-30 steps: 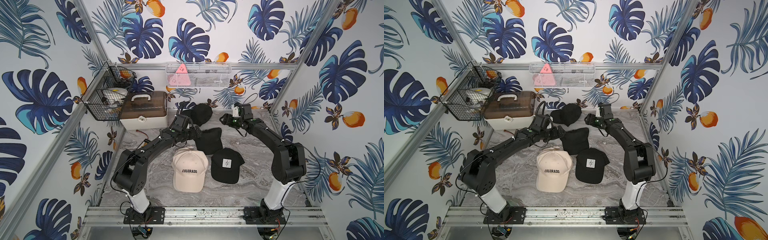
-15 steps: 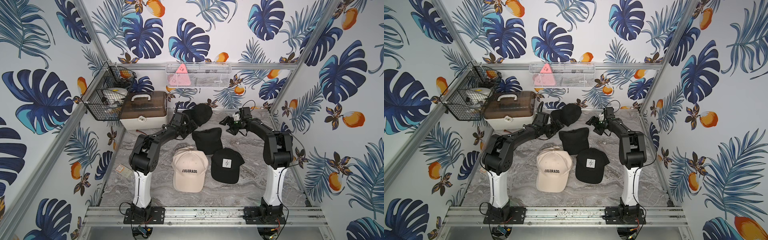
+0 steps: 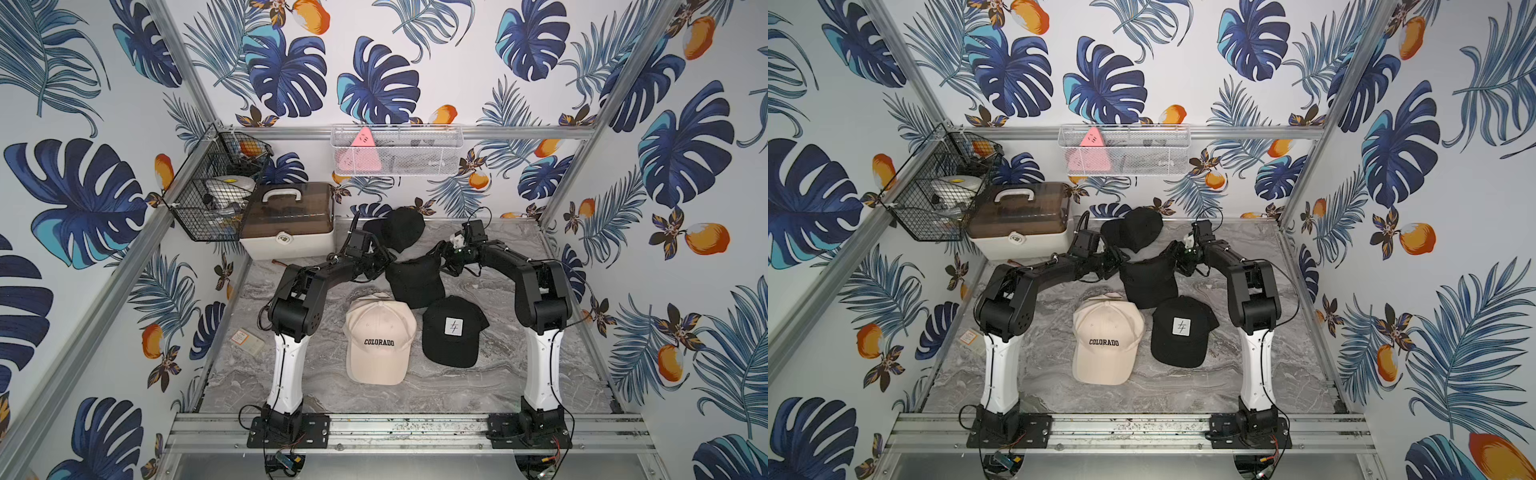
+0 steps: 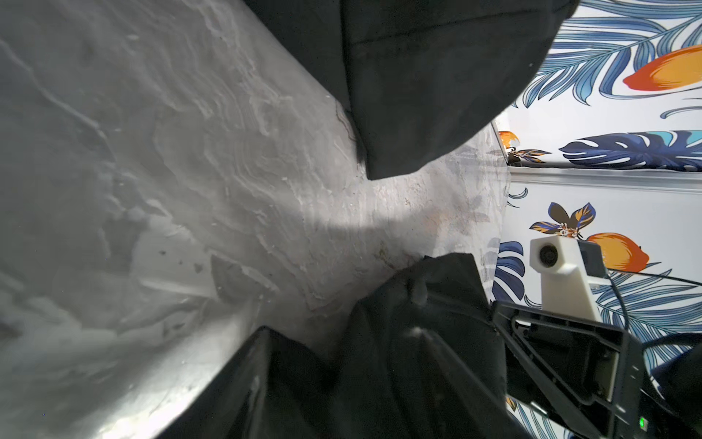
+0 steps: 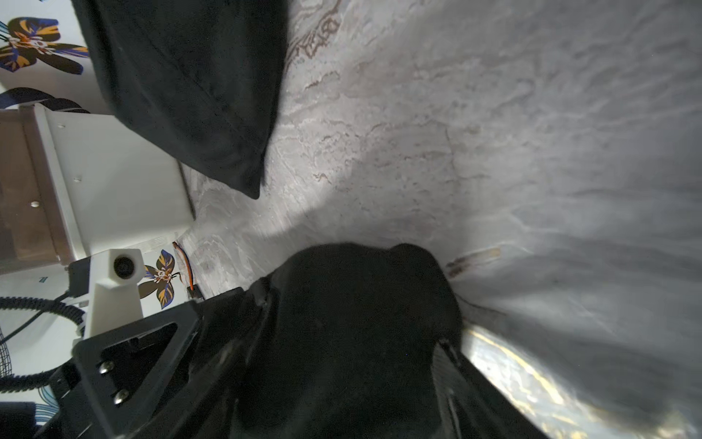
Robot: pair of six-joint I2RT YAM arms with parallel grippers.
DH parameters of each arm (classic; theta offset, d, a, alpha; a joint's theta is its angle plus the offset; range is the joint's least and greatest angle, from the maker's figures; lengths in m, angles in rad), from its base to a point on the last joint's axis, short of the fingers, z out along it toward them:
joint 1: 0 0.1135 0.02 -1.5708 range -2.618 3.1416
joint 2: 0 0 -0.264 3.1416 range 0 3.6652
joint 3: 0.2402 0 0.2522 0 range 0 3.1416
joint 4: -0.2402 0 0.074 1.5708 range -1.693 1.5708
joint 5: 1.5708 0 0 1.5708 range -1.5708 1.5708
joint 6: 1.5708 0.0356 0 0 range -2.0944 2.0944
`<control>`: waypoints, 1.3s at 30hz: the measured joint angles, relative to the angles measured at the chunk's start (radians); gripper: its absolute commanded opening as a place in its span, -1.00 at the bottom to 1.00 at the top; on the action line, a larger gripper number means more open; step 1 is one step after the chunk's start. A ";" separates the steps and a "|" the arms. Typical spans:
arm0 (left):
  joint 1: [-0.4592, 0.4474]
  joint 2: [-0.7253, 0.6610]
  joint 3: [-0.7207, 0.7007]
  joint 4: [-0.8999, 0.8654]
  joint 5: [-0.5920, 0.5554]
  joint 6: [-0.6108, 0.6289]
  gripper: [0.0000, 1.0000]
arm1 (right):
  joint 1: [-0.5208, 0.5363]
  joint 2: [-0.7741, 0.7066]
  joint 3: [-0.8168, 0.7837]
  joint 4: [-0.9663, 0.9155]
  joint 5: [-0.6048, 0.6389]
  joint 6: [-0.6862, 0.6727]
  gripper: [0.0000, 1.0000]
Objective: Stack the baseball caps by color
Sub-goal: Pick up the baseball cap from the center of the board, then place the baseball cap on the baseball cap.
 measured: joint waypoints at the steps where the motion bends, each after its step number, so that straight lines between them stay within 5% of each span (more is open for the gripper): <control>1: 0.000 0.005 0.002 0.001 0.000 -0.009 -0.23 | 0.000 0.004 0.003 -0.001 0.005 0.000 0.25; 8: 0.000 0.015 0.034 0.005 0.015 -0.015 -0.99 | 0.014 -0.006 0.002 0.028 0.041 0.016 -0.76; 10: 0.000 0.015 0.045 0.004 0.021 -0.019 -1.00 | 0.018 -0.015 0.004 0.030 0.051 0.019 -0.98; 18: 0.002 -0.010 0.137 -0.054 0.039 -0.006 -1.00 | 0.023 -0.060 0.048 0.008 0.080 0.023 -1.00; 28: 0.000 -0.115 0.175 -0.134 0.103 0.012 -1.00 | 0.025 -0.293 0.007 -0.032 0.143 0.027 -1.00; 39: -0.132 -0.369 -0.023 -0.147 0.106 -0.013 -1.00 | 0.026 -0.759 -0.371 -0.047 0.202 0.048 -1.00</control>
